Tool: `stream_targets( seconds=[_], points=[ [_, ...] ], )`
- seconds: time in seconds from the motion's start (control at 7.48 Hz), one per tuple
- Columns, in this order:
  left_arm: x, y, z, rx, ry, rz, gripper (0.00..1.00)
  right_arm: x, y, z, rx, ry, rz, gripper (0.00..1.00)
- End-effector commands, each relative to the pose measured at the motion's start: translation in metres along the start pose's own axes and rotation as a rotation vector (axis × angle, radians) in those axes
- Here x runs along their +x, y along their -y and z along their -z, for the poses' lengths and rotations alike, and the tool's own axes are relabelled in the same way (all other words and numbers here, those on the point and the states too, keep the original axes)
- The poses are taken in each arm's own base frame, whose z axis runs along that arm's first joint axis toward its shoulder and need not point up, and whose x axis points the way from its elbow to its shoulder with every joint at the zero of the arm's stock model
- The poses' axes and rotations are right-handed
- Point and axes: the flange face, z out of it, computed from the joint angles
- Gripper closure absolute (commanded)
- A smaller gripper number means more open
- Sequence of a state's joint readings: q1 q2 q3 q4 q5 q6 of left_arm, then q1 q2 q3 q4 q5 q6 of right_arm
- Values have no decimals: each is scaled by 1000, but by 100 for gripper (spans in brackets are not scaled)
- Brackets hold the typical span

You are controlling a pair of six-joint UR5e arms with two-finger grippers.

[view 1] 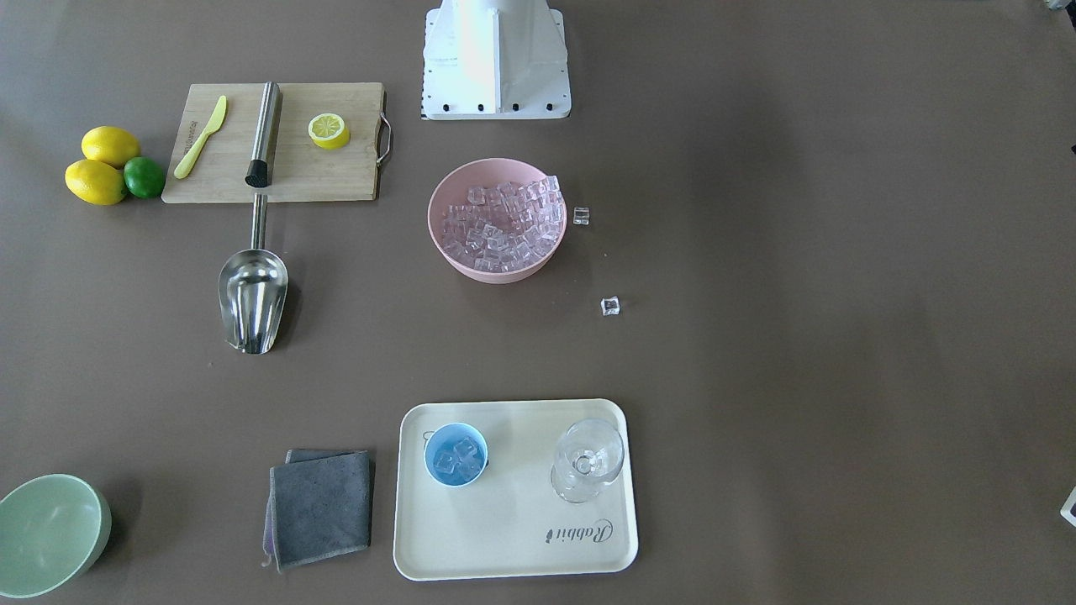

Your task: Put ice in cup with scoop

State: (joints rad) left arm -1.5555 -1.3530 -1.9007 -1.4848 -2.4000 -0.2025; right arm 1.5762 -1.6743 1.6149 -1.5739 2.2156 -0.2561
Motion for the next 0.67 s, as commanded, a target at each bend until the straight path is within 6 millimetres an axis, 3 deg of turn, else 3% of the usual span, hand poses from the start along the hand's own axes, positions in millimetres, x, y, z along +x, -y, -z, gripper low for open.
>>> stream_targets(
  seconds=[0.0,0.53],
  points=[
    [0,0,0,-1,1,1,2,10,-10,-14,43,-11,-86,0],
    [-2,0,-1,-3,1,3,2,7,-3,-9,55,-10,-125,0]
  ],
)
